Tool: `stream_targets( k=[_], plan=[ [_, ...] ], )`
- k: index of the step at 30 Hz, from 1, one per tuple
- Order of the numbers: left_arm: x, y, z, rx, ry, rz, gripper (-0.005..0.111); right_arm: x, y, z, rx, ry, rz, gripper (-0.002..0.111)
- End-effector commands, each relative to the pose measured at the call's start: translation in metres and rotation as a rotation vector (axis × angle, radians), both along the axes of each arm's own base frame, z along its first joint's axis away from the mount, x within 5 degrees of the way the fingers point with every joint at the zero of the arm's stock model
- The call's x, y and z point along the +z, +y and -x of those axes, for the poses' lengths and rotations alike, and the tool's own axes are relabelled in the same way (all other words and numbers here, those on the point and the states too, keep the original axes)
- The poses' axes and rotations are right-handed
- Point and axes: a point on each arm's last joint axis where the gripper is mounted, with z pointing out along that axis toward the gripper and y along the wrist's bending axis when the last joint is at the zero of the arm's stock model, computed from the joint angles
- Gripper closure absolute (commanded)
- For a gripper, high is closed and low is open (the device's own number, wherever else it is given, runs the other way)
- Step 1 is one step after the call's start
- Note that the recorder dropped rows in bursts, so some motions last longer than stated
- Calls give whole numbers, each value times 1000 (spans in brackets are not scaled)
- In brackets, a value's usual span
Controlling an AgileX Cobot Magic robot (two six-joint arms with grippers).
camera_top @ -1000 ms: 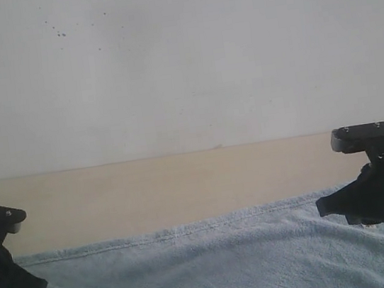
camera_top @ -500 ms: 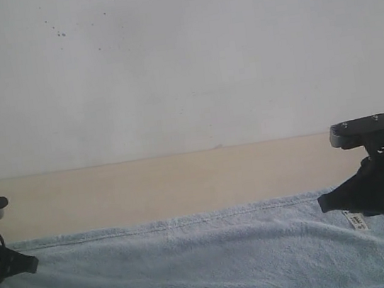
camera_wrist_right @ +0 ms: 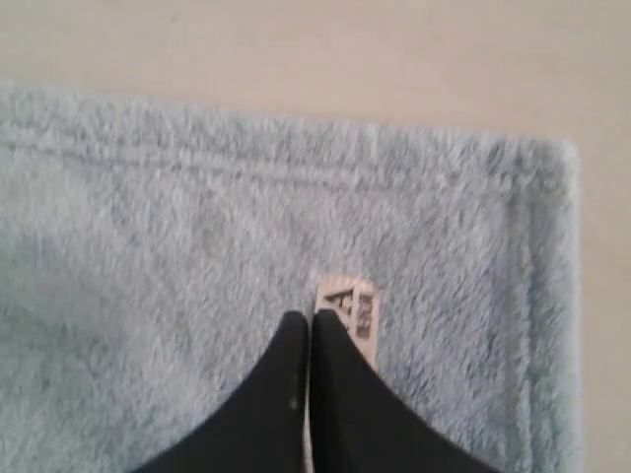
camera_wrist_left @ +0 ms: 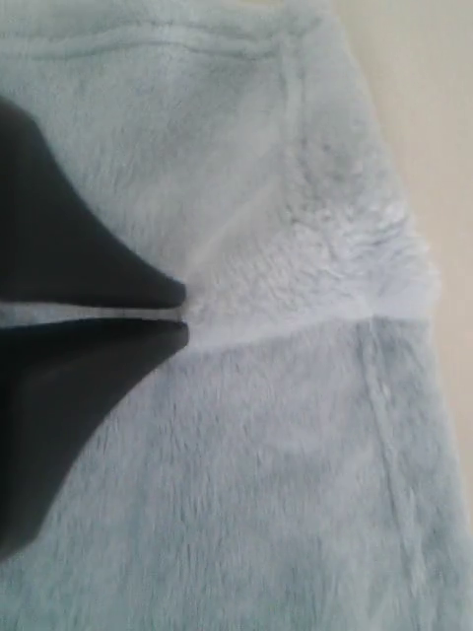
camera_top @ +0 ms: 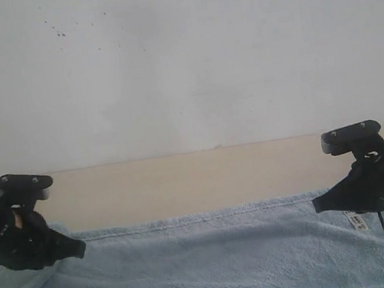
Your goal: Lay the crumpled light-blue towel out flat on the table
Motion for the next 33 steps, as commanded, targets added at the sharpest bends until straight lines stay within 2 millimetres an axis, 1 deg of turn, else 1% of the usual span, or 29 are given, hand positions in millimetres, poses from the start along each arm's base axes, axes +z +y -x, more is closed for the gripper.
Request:
stream_targets(
  k=[1,4,6,9,17,20,23,26,27,30,33],
  plan=[
    [21,-33,13,-111,-44,7,102,8,-1,-12,0,-59,12,108],
    [29,-37,15,-128,-68,12,102,2,1,-17,18,-36,15,108],
    [34,-35,17,-125,-62,3,102,0,1,-18,16,-39,21,108],
    [35,-32,19,-116,-46,-6,102,-6,-4,-21,1,-44,33,108],
    [33,-32,21,-127,-29,-21,102,-35,-35,-25,-82,27,38,108],
    [33,-32,21,-128,-31,-20,102,-42,-40,-32,-89,46,32,108],
    [33,-32,21,-128,-31,-20,102,-47,-39,-44,-63,88,9,108],
    [33,-32,21,-128,-31,-20,102,-49,-43,-54,-60,127,-24,108],
    [33,-32,21,-128,-31,-20,102,-49,-46,-55,-79,135,-39,108],
    [34,-32,20,-129,-35,-18,102,-51,-63,-55,-173,149,-85,108],
    [34,-33,20,-127,-39,-13,102,-53,-88,-51,-251,185,-121,108]
  ],
)
